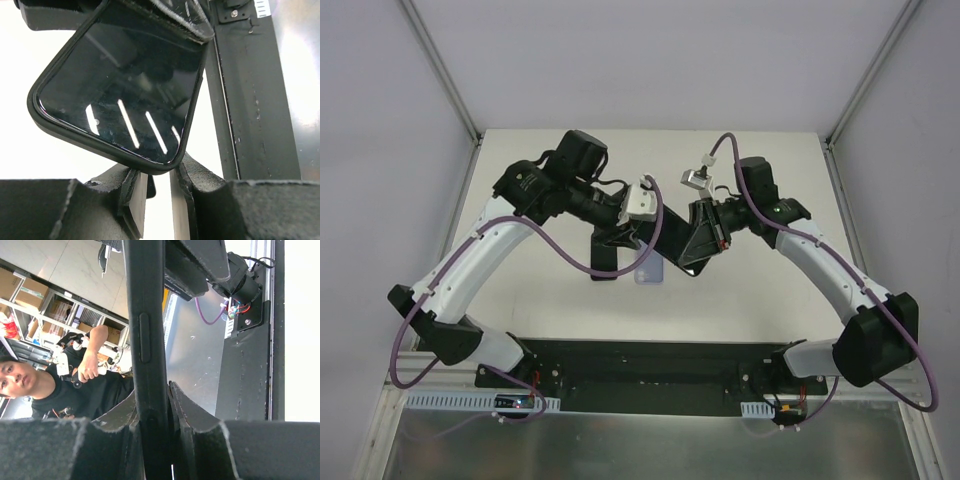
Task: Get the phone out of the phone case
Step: Remove the phone case from the phone.
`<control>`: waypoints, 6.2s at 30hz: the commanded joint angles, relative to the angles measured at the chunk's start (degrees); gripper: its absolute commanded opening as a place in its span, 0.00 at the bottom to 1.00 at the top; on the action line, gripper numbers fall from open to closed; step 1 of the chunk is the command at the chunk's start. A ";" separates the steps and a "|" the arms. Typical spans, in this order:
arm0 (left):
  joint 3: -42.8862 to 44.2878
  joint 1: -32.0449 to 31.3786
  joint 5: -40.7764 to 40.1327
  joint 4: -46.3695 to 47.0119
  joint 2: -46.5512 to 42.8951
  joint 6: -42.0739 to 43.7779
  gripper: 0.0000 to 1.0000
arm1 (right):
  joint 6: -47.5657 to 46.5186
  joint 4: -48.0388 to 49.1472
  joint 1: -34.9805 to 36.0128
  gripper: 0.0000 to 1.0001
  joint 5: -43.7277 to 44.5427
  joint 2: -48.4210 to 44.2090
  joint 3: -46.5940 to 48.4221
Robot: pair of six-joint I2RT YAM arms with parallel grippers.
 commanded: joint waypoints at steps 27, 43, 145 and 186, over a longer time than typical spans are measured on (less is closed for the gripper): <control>-3.66 13.35 27.91 3.81 3.35 -28.38 0.49 | -29.68 -27.35 3.62 0.00 22.99 -2.79 16.53; -2.87 12.91 32.48 3.81 5.37 -24.34 0.00 | -27.31 -24.28 3.88 0.00 20.44 -1.82 14.42; -9.37 7.99 17.54 22.26 0.98 -38.04 0.00 | -17.13 -16.73 1.96 0.45 33.27 -3.05 12.93; -26.15 14.23 15.07 62.17 -5.79 -70.49 0.03 | 5.59 12.67 -5.43 0.00 21.93 -4.45 3.16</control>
